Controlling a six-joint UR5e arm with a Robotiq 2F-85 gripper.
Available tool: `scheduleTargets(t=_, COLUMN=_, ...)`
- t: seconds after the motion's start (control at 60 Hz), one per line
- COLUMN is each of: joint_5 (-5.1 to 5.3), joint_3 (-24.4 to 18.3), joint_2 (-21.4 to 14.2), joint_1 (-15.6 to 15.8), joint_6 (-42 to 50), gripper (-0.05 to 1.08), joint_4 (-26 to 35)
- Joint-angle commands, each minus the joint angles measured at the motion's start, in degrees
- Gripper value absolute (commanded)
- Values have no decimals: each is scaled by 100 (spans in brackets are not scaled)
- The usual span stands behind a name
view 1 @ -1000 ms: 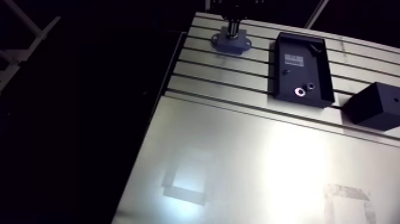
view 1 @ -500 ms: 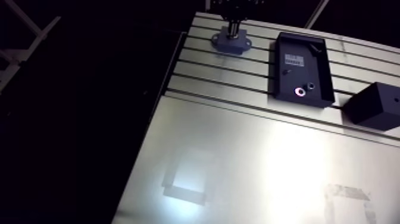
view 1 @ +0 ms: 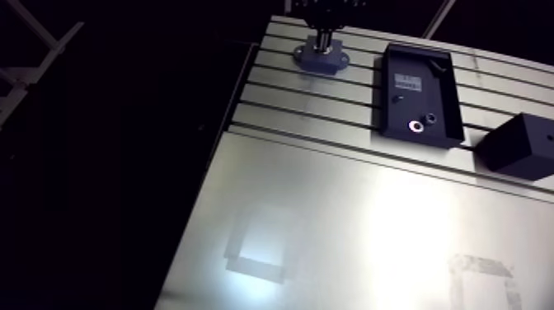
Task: Pick up the bearing and press it into the housing until flush.
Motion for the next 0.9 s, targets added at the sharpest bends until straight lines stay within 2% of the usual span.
scheduleTargets(t=0.017, joint_5=0, joint_3=11, joint_2=2, joint_1=4, joint_6=0, gripper=104, joint_4=0)
scheduleTargets(t=0.9, joint_5=-9, joint_3=54, joint_2=36, joint_1=4, joint_6=-18, gripper=104, joint_4=-44)
